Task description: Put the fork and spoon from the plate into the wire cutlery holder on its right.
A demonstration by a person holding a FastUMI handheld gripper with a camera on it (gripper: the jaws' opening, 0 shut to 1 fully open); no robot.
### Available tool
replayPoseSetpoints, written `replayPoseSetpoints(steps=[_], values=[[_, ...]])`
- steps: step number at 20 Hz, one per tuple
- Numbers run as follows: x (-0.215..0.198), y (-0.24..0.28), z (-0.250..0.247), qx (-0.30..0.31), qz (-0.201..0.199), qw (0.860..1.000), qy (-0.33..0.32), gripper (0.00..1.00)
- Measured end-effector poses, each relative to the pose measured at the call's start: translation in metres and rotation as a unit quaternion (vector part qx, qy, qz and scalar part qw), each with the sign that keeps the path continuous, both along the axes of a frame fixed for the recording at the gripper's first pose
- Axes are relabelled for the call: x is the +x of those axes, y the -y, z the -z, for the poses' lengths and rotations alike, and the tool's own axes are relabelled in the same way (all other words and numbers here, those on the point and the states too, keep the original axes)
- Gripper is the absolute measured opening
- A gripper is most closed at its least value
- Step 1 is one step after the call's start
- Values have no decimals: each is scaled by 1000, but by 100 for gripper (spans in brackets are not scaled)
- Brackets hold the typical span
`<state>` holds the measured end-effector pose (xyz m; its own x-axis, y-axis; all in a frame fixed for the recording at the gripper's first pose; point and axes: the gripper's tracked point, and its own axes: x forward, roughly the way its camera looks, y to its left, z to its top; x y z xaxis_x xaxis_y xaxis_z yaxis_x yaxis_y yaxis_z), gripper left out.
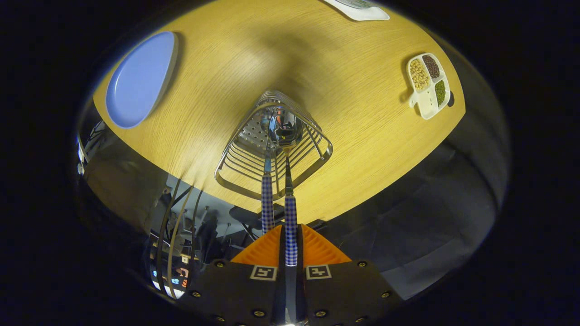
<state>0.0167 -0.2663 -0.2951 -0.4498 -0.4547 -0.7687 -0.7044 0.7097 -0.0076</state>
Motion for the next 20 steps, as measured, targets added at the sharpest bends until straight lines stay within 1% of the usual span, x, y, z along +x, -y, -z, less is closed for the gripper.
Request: replayPoseSetpoints(steps=[3, 4, 6, 7, 8, 10, 11, 13, 14, 15, 16, 17, 18, 20], values=[[6, -1, -4, 2, 1, 1000, 13, 10], [5, 0, -3, 5, 1, 1000, 17, 20], [8, 2, -7, 7, -1, 999, 34, 26], [10, 2, -11, 9, 0, 999, 44, 34], [11, 2, -15, 13, 4, 998, 60, 46], [13, -5, -23, 35, 24, 994, 102, 46], [8, -15, -27, 51, 41, 990, 126, 46], [5, -28, -37, 83, 71, 978, 179, 46], [7, -35, -40, 101, 84, 968, 215, 46], [11, -48, -44, 125, 106, 952, 257, 47], [13, -67, -48, 155, 141, 928, 307, 47], [19, -92, -55, 193, 171, 897, 360, 47], [26, -113, -66, 227, 196, 858, 417, 47], [34, -148, -95, 279, 232, 775, 518, 46]])
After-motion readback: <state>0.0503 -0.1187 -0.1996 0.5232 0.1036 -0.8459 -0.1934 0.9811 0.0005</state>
